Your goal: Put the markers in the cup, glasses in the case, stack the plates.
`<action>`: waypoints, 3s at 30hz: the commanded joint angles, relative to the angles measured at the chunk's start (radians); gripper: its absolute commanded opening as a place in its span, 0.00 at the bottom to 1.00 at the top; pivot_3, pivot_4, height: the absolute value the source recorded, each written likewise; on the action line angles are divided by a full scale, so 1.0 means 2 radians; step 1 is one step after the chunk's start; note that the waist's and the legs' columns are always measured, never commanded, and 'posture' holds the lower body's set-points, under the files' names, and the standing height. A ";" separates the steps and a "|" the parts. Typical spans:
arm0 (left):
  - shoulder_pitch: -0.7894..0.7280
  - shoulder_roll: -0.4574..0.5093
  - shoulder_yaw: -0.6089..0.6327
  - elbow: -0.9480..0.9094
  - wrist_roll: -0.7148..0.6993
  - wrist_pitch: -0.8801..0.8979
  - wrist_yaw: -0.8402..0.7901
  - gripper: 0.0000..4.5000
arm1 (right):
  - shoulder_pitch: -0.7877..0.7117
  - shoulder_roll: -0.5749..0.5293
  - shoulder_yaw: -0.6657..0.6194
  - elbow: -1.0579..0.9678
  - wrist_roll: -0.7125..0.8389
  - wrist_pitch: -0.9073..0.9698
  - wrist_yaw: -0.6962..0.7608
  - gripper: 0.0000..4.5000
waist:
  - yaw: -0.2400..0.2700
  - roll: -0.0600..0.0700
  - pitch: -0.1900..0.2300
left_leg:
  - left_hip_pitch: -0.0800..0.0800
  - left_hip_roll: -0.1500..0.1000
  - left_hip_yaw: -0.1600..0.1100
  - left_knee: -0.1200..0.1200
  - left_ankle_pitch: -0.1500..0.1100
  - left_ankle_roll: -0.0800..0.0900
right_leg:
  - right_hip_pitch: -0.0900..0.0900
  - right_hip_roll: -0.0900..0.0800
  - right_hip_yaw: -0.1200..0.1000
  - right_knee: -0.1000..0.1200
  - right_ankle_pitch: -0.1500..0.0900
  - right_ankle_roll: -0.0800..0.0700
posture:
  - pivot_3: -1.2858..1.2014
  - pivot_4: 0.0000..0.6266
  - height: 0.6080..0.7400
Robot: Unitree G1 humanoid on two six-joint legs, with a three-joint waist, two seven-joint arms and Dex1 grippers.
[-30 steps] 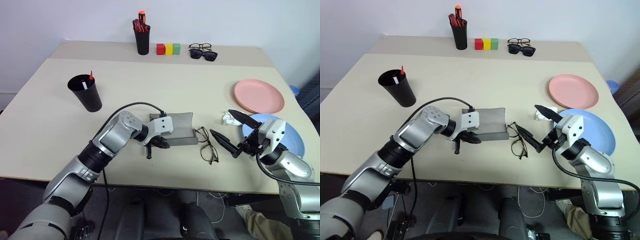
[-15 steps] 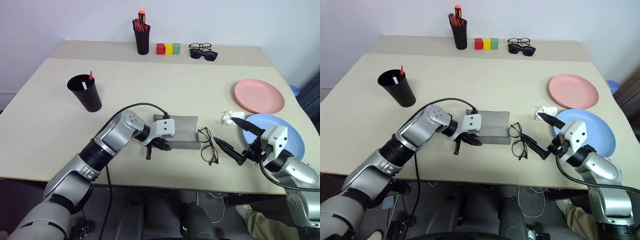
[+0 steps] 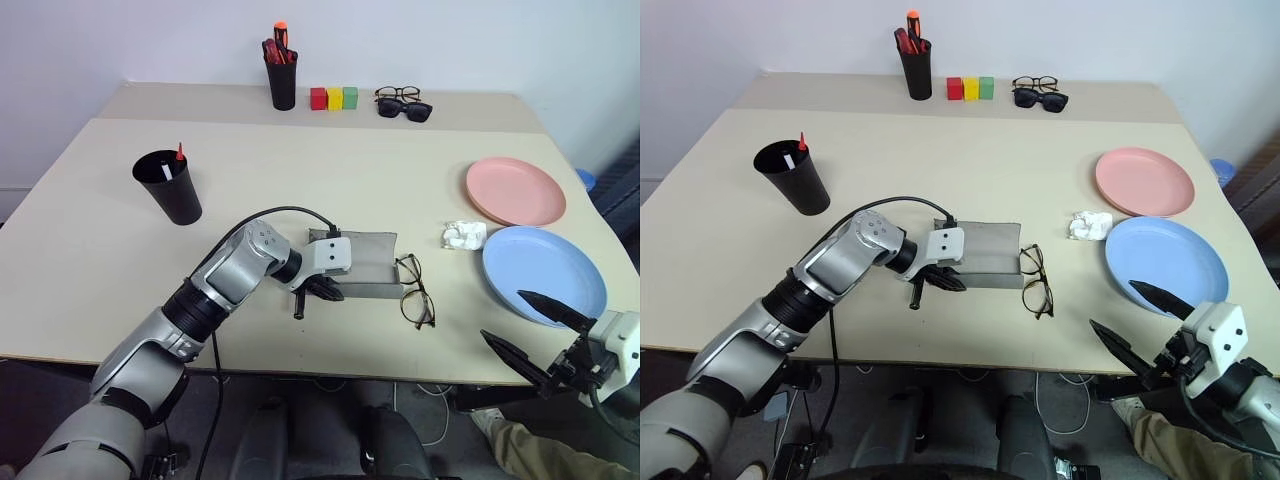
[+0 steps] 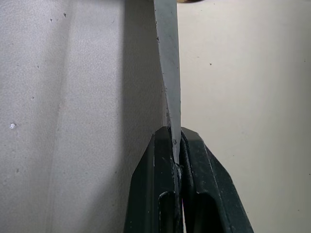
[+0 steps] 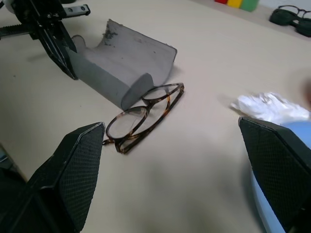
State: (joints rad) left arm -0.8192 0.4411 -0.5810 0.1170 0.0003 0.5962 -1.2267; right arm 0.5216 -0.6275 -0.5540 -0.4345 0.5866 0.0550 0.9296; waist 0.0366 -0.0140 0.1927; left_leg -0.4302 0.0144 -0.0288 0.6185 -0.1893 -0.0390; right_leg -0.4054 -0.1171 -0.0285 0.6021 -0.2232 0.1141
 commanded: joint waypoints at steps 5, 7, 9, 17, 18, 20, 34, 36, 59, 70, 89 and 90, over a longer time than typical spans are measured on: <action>-0.005 0.005 0.012 -0.015 -0.006 -0.009 -0.010 0.42 | -0.001 -0.004 -0.012 -0.033 0.015 0.025 -0.019 1.00 | 0.001 0.000 0.000 | 0.000 0.000 0.000 0.000 0.000 0.000 | 0.000 0.000 0.000 -0.001 0.000 0.000 | 0.52 0.24 1.00; -0.005 0.006 0.018 -0.021 -0.009 -0.011 -0.008 0.63 | -0.013 -0.007 -0.005 -0.038 0.020 0.042 -0.029 1.00 | 0.000 0.000 0.000 | 0.000 0.000 0.000 0.000 0.000 0.000 | 0.000 0.000 0.000 -0.001 0.000 0.000 | 0.52 0.24 1.00; -0.007 0.009 0.025 -0.028 -0.015 -0.004 -0.009 0.63 | -0.027 -0.011 0.002 -0.043 0.032 0.069 -0.039 1.00 | 0.000 0.000 0.000 | 0.000 0.000 0.000 0.000 0.000 0.000 | 0.000 0.000 0.000 -0.001 0.000 0.000 | 0.52 0.24 1.00; 0.008 0.045 0.109 -0.066 -0.055 -0.028 0.004 0.63 | -0.114 -0.046 0.076 -0.003 0.073 0.212 -0.051 1.00 | 0.000 0.000 0.000 | 0.000 0.000 0.000 0.000 0.000 0.000 | 0.000 0.000 0.000 0.000 0.001 -0.002 | 0.52 0.24 1.00; 0.015 0.056 0.124 -0.071 -0.063 -0.048 -0.002 0.63 | -0.129 -0.050 0.086 0.010 0.079 0.231 -0.050 1.00 | -0.003 0.000 0.000 | 0.000 0.000 0.000 0.000 0.000 0.000 | 0.000 0.000 0.000 0.000 0.001 -0.002 | 0.52 0.24 1.00; 0.031 0.077 0.147 -0.077 -0.076 -0.084 -0.016 0.63 | -0.157 -0.056 0.102 0.031 0.095 0.269 -0.044 1.00 | -0.004 0.000 0.000 | 0.000 0.000 0.000 0.000 0.000 0.000 | 0.000 0.000 0.000 0.000 0.001 -0.002 | 0.52 0.24 1.00; 0.120 0.146 0.200 -0.177 -0.134 0.017 0.012 0.63 | -0.334 -0.051 0.187 0.191 0.094 0.359 0.016 1.00 | -0.008 0.000 0.000 | -0.001 0.000 0.000 0.002 -0.001 0.001 | 0.000 0.000 0.000 0.000 0.001 -0.002 | 0.52 0.24 1.00; 0.131 0.149 0.205 -0.195 -0.143 0.031 0.021 0.63 | -0.347 -0.051 0.196 0.207 0.088 0.359 0.026 1.00 | -0.011 0.000 0.000 | -0.001 0.000 0.000 0.002 -0.001 0.001 | 0.000 0.000 0.000 0.001 0.001 -0.002 | 0.52 0.24 1.00; 0.157 0.170 0.214 -0.232 -0.187 0.072 0.076 0.64 | -0.392 -0.036 0.222 0.250 0.050 0.353 0.069 0.61 | -0.013 0.000 0.000 | -0.001 0.000 0.000 0.004 -0.001 0.001 | -0.001 0.000 0.000 0.005 0.001 -0.001 | 0.52 0.24 1.00; 0.160 0.174 0.214 -0.237 -0.196 0.080 0.085 0.64 | -0.400 -0.028 0.227 0.255 0.036 0.346 0.071 0.49 | -0.013 0.000 0.000 | -0.001 0.000 0.000 0.004 -0.001 0.001 | -0.001 0.000 0.000 0.005 0.001 -0.001 | 0.52 0.24 1.00; 0.184 0.182 0.226 -0.266 -0.219 0.098 0.110 0.64 | -0.427 -0.022 0.240 0.283 0.017 0.342 0.087 0.49 | -0.014 0.000 0.000 | -0.001 0.000 0.000 0.004 -0.001 0.001 | -0.002 0.000 0.000 0.005 0.000 -0.001 | 0.52 0.24 1.00; 0.185 0.183 0.226 -0.267 -0.220 0.099 0.111 0.64 | -0.427 -0.022 0.239 0.283 0.016 0.342 0.087 0.49 | -0.014 0.000 0.000 | -0.001 0.000 0.000 0.004 -0.001 0.001 | -0.002 0.000 0.000 0.005 0.001 -0.001 | 0.52 0.24 1.00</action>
State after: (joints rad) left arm -0.4455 0.7951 -0.1669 -0.3774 -0.4265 0.7977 -1.0101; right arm -0.3155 -0.6754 -0.0634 0.1407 0.6119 0.7531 1.0901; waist 0.0095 -0.0139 0.1933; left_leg -0.4326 0.0147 -0.0289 0.6263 -0.1907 -0.0368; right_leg -0.4088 -0.1167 -0.0281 0.6113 -0.2222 0.1123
